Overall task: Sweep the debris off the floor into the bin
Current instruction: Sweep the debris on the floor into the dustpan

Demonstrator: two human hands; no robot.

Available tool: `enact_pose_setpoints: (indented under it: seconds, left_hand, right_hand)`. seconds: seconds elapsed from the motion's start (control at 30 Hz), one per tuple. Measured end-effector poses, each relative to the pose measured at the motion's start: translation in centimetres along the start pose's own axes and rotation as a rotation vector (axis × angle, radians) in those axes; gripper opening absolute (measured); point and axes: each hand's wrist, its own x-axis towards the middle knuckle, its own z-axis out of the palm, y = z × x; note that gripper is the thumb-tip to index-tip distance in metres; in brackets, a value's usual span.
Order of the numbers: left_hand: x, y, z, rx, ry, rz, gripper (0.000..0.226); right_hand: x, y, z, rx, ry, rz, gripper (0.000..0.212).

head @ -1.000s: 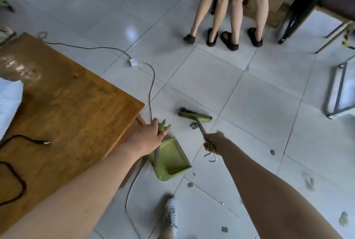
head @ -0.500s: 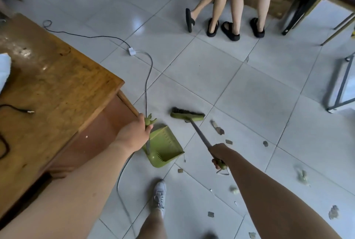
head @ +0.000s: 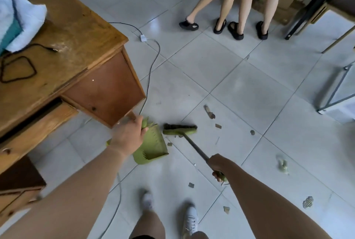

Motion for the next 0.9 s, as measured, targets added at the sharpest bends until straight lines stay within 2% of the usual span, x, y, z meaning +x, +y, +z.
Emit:
enact_pose_setpoints:
  seconds: [0.07,0.2,0.4,0.6,0.73,0.9]
  left_hand:
    - [-2.2,0.3,0.2,0.004,-0.038,0.010,0.032]
    - [-5.1,-0.3,0.7,0.032,-0.086,0.007,0.034]
    - [-8.9,-2.2,0.7,-0.014,-0.149,-0.025,0.032]
    - [-11.6,-4.8,-0.1,-0.099,-0.159,-0.056,0.027]
    - [-13.2,-6.5,0.0,-0.098,-0.159,-0.054,0.027]
    - [-15.5,-7.8,0.7,-0.139,-0.128,-0.206,0.030]
  right_hand:
    - [-1.1,2.1,1.2,-0.034,0.030,-0.014,0.021]
    - [-2.2,4.5,3.9,-0.131,0.115,-0.060,0.043]
    - [-5.6,2.5,5.4,-0.129,0.218,-0.184,0.017]
    - [-8.7,-0.1,7.4,-0.245,0.282,-0.268,0.015]
    - [-8.4,-2.3,9.3,-0.280,0.270,-0.302,0.024]
    - [-6.5,-3.1,9.4,-0.469,0.278,-0.303,0.016]
